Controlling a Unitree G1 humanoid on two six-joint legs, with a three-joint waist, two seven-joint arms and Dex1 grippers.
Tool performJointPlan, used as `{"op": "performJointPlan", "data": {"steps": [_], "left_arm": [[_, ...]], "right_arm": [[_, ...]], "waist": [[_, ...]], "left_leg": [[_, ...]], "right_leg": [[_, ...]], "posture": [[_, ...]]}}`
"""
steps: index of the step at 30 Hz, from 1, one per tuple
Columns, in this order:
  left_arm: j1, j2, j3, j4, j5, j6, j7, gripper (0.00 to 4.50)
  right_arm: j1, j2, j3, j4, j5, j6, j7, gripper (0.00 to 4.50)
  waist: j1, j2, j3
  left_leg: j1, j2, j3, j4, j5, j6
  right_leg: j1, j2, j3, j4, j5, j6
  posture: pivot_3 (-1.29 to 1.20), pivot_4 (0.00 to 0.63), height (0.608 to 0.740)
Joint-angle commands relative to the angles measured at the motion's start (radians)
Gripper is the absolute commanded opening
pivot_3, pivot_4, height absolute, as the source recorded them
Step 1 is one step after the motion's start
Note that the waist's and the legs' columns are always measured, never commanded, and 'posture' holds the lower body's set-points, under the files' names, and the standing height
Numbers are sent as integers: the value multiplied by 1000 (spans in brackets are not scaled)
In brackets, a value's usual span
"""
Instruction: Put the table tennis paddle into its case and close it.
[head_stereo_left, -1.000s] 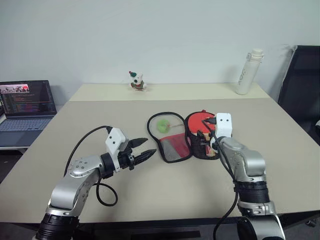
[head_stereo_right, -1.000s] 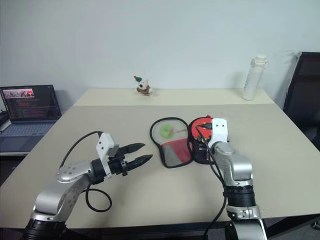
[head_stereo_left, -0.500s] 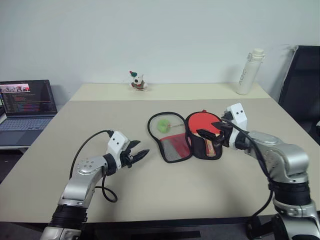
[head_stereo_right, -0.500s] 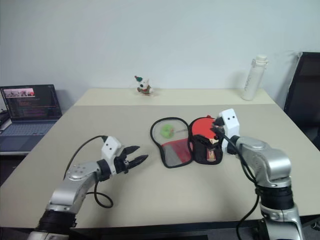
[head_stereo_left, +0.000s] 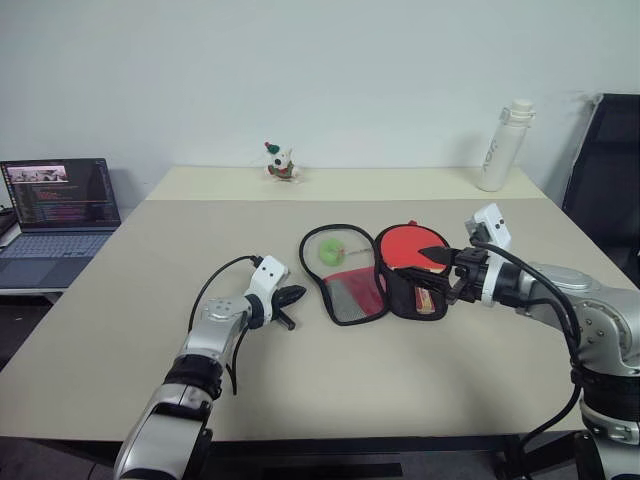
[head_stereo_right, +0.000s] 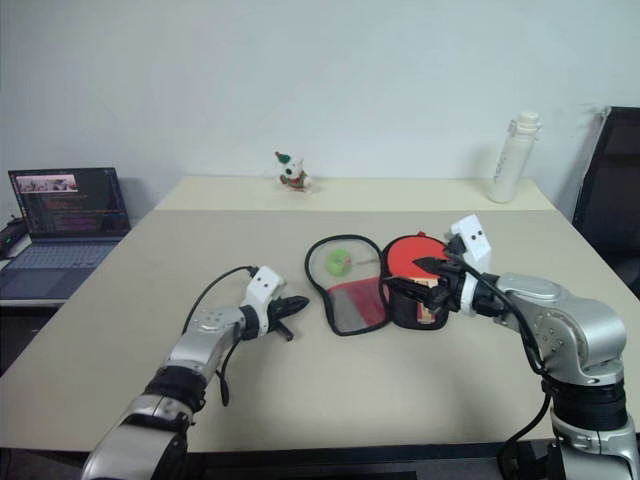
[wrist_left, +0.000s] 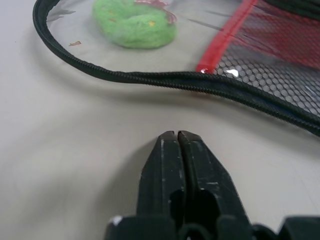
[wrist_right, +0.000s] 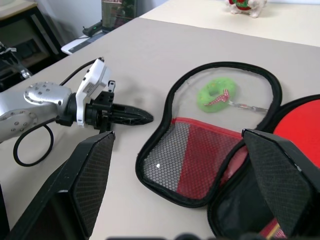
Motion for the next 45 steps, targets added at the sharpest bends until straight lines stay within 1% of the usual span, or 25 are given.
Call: {"op": "performJointPlan", "data": {"steps": [1, 3, 9, 13, 17, 20, 23, 25, 28, 30, 33, 35, 39, 42, 45], "left_arm": [[-53, -52, -4, 83, 13, -47, -17, 56], [-92, -78, -7, 97, 13, -68, -38, 56], [-282, -153, 2, 93, 0, -100, -103, 56], [-414, -223, 13, 163, 0, -126, -103, 56], [-490, -278, 9, 255, 24, -163, -80, 56], [-506, -302, 7, 301, 39, -188, -64, 56], [-484, -290, 22, 292, 28, -199, -89, 56], [-454, -262, 31, 267, 18, -205, -119, 56], [-377, -207, 53, 178, -20, -177, -189, 56], [-314, -178, 62, 89, -46, -141, -234, 56], [-194, -128, 71, -112, -90, -45, -269, 56], [-120, -101, 80, -253, -121, 27, -270, 56], [0, -65, 90, -492, -170, 150, -237, 56], [63, -41, 94, -610, -192, 209, -211, 56], [91, -25, 98, -669, -205, 245, -181, 56]], "right_arm": [[-3, -22, -32, -31, 13, -27, -8, 4500], [4, -36, -37, -31, 17, -30, -4, 4500], [33, -122, -74, -5, 33, -25, 32, 4500], [46, -159, -84, 30, 29, -21, 35, 4500], [54, -167, -77, 50, 19, -16, 18, 4500], [59, -163, -72, 75, -5, -19, -11, 4500], [54, -153, -74, 116, -23, -19, -44, 4500], [46, -140, -67, 155, -36, -18, -69, 4500], [13, -101, -44, 252, -72, -39, -101, 4500], [-20, -77, -27, 324, -99, -62, -113, 4500], [-87, -46, 34, 470, -186, -133, -132, 4500], [-136, -18, 69, 586, -245, -193, -144, 4500], [-218, 36, 101, 807, -327, -325, -139, 4500], [-267, 65, 125, 940, -375, -406, -115, 4500], [-304, 86, 145, 1041, -417, -467, -86, 4500]], "waist": [[6, 0, 0], [9, 0, 0], [20, -3, 2], [20, -3, 2], [8, -3, 2], [-3, -3, 2], [-6, -3, 2], [-7, -3, 2], [-14, -3, 2], [-16, -2, 2], [-15, -2, 2], [-16, -2, 2], [-8, -2, 2], [-6, -2, 2], [-5, -2, 2]], "left_leg": [[0, 0, -1, 2, 0, 0], [0, 0, -3, 5, -1, 2], [-4, -1, -3, 9, -3, 4], [-4, -1, -3, 9, -3, 4], [-2, -1, -1, 7, -3, 4], [-2, -1, -1, 7, -3, 3], [-2, 0, 1, 7, -3, 3], [-2, 0, 1, 7, -3, 3], [-1, 1, 3, 7, -3, 3], [0, 1, 3, 7, -3, 3], [0, 1, 4, 8, -3, 3], [0, 1, 4, 8, -3, 3], [-1, 1, 3, 8, -3, 3], [0, 1, 3, 8, -3, 3], [0, 1, 2, 9, -3, 3]], "right_leg": [[2, 0, -1, 0, 0, 0], [4, 0, -3, 0, 0, 0], [3, 0, -3, -1, 1, 2], [3, 1, -2, -2, 1, 3], [3, 1, 0, -2, 1, 3], [3, 1, 0, -2, 1, 3], [1, 1, 2, -1, 1, 3], [1, 1, 2, -1, 1, 3], [1, 1, 3, 0, 1, 3], [1, 1, 3, 1, 1, 3], [1, 1, 3, 1, 1, 3], [1, 0, 3, 1, 1, 3], [1, 0, 3, 2, 1, 2], [1, 0, 3, 1, 1, 2], [2, 0, 3, 2, 1, 2]], "posture": [[0, 150, 740], [0, 150, 740], [0, 150, 740], [0, 150, 740], [0, 150, 740], [0, 150, 740], [0, 150, 740], [0, 150, 740], [0, 150, 740], [0, 150, 740], [0, 150, 740], [0, 150, 740], [0, 150, 740], [0, 150, 740], [0, 150, 740]]}}
